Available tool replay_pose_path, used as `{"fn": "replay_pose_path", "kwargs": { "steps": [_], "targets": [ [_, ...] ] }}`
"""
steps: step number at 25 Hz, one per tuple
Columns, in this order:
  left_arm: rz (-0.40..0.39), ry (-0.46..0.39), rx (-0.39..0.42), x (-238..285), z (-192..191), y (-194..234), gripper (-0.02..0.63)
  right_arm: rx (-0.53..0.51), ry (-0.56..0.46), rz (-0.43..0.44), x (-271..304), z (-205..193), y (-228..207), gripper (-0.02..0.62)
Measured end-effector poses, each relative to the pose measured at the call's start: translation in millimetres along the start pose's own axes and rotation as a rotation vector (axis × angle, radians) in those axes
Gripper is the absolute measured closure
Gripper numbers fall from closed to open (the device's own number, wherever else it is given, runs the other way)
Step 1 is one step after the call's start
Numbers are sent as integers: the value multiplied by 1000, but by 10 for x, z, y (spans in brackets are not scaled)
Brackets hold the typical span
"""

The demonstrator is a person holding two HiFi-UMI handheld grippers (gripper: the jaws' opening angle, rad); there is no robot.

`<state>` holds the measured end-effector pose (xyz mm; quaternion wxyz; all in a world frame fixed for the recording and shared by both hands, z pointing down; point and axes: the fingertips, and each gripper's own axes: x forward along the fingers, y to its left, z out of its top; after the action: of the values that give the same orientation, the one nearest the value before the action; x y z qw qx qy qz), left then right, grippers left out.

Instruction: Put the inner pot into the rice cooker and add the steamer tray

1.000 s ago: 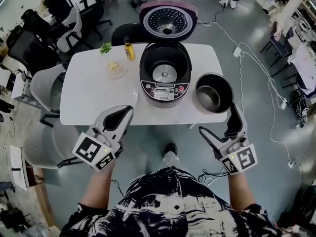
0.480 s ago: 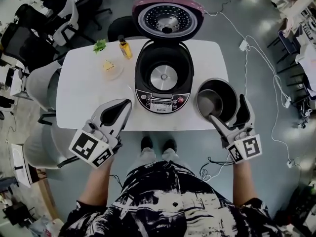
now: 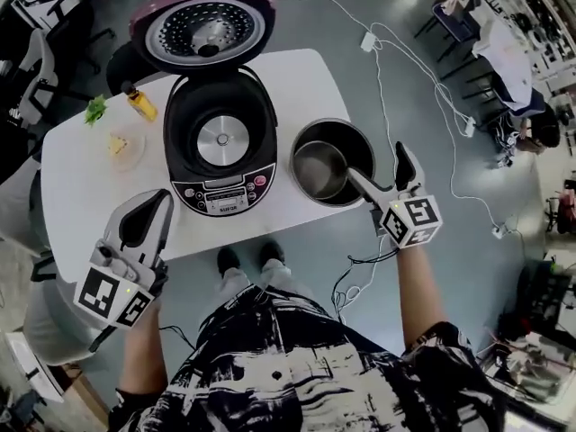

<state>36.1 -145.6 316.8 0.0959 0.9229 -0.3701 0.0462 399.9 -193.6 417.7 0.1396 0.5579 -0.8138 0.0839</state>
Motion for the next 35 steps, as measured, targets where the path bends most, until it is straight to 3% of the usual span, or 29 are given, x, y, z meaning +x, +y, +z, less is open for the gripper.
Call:
{"fn": "replay_pose_path", "kwargs": {
  "steps": [6,11,28,29,30,32,33,35],
  "targets": [
    [-93,9,-4,309,19,-145,601,167,261,-83,149,-733,-530,67],
    [-145,20,-2,508,-18,-242,601,310,371,-108,345,-1207,-699,67],
    [-172,37,-15,754,-126,-223,601,442,724,-112,773,-1962,-666,75],
    [-171,37,-18,755,-131,-215,601,439,758,-126,761,-2003,-689,108],
    [-170,37,-19,759,-135,-210,601,431,798,-152,729,-2047,-730,192],
    [-173,37,-21,775,-147,-213,601,391,881,-215,632,-2130,-847,506],
    [-174,36,-23,783,-154,-217,601,365,912,-230,598,-2161,-890,569],
    [-175,34,-26,795,-165,-221,601,322,945,-219,587,-2197,-909,589]
  ]
}}
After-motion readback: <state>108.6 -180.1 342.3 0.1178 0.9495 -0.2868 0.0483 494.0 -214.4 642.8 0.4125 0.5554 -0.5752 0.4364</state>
